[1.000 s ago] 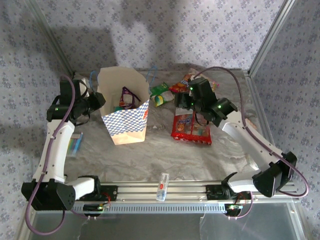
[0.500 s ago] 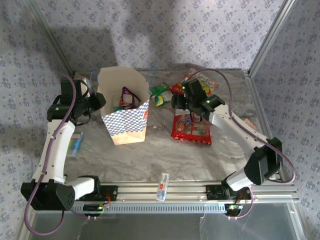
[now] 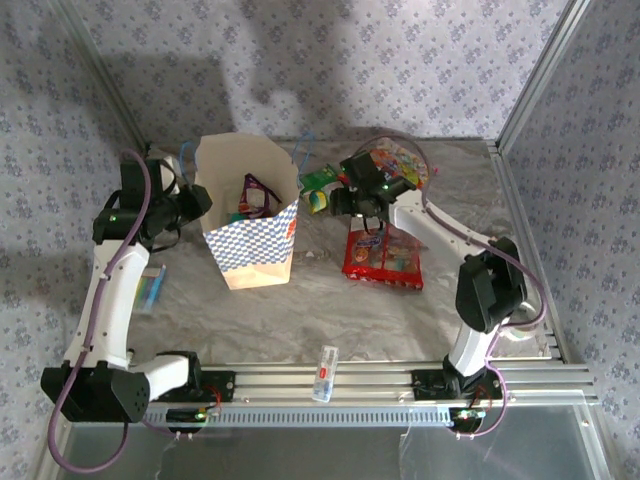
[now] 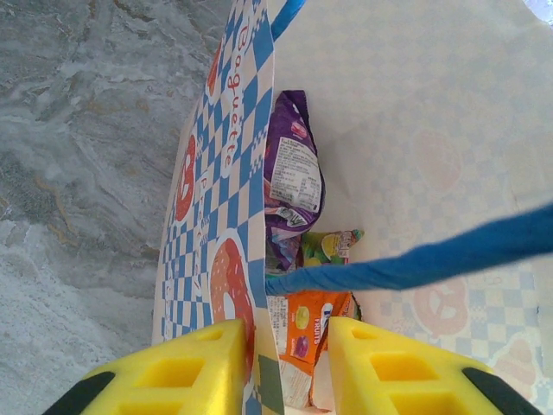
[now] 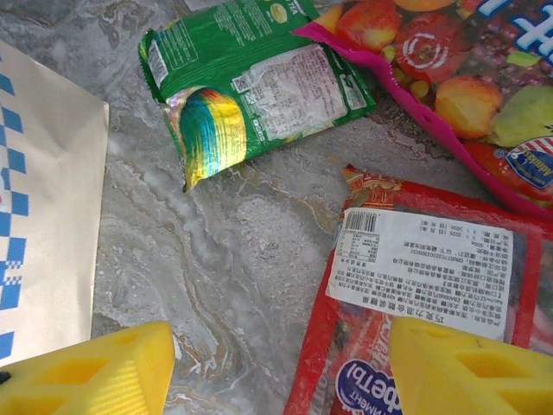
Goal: Place the snacks into the paper bag
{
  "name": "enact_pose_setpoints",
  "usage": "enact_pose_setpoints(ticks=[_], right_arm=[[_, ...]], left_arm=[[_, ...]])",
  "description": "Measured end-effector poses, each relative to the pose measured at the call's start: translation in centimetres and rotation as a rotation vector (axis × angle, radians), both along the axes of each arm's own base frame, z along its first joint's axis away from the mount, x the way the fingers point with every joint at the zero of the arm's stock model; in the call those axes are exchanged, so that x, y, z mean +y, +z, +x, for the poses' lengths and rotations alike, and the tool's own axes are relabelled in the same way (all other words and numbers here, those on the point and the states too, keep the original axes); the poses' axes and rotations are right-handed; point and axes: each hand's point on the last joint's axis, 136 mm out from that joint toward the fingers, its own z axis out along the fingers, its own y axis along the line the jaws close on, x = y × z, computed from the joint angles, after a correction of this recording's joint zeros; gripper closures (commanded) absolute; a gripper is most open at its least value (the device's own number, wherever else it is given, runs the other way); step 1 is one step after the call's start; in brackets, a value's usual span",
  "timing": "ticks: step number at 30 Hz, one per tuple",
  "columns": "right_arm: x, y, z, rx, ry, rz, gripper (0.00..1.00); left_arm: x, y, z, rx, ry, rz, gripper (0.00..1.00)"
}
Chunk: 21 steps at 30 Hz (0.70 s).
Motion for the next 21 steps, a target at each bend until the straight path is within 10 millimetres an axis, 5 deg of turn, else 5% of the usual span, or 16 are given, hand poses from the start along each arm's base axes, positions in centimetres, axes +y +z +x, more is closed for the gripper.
enact_pose_setpoints(ticks=[21], right_arm=[[4.7,-7.1,6.5,0.027,0.171,-0.135,0.26]], left_arm=[[0.2,-0.3,-0.4,0.013,0.009,0.019,0.67]])
